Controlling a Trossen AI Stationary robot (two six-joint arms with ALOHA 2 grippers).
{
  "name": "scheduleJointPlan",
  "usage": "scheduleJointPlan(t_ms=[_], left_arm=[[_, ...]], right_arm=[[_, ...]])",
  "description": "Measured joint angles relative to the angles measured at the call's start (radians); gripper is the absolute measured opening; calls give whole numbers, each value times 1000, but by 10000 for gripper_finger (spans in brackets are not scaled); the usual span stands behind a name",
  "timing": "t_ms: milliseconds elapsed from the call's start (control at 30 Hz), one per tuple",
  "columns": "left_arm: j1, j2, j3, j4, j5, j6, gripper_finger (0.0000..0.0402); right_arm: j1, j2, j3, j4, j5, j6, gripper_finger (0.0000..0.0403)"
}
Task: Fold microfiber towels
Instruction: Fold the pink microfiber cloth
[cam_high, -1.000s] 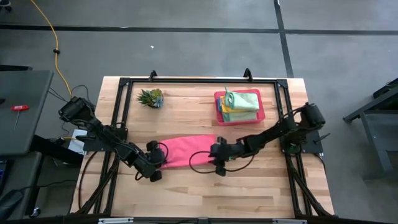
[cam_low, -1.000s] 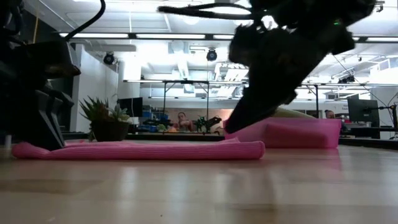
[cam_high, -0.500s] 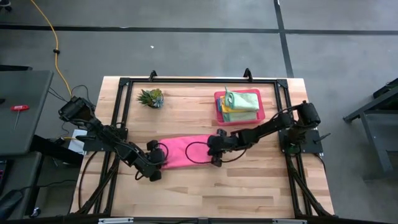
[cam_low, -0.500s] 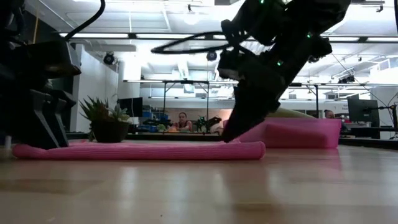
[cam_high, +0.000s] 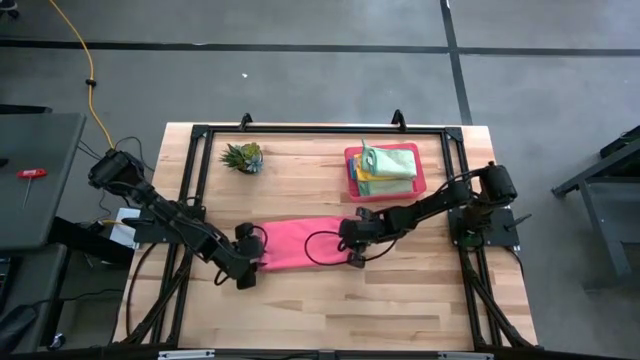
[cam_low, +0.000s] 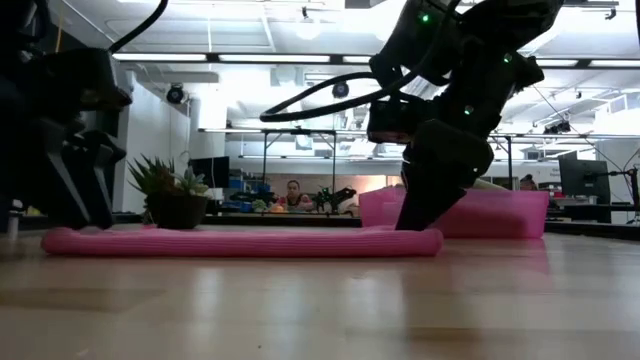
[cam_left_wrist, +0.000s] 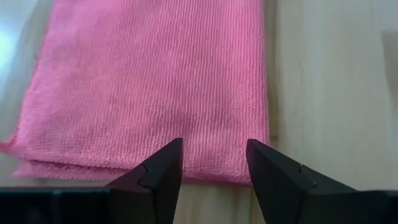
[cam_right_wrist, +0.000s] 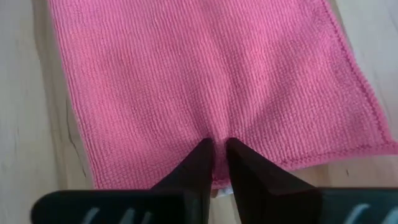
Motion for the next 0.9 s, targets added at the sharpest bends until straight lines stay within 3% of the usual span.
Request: scheduleJointPlan(t_ms=[433,733,900], left_arm=[[66,-119,3,-50,16,156,168],[74,-102,90,-43,35,350,168],[74,-71,106,-42,44,380,168]], right_arm=[[61,-95,-7,-209,-16,-21,32],[68,-210,-5,-170,-12,31,33],[71,-265,-5,-183,-57,66,73]])
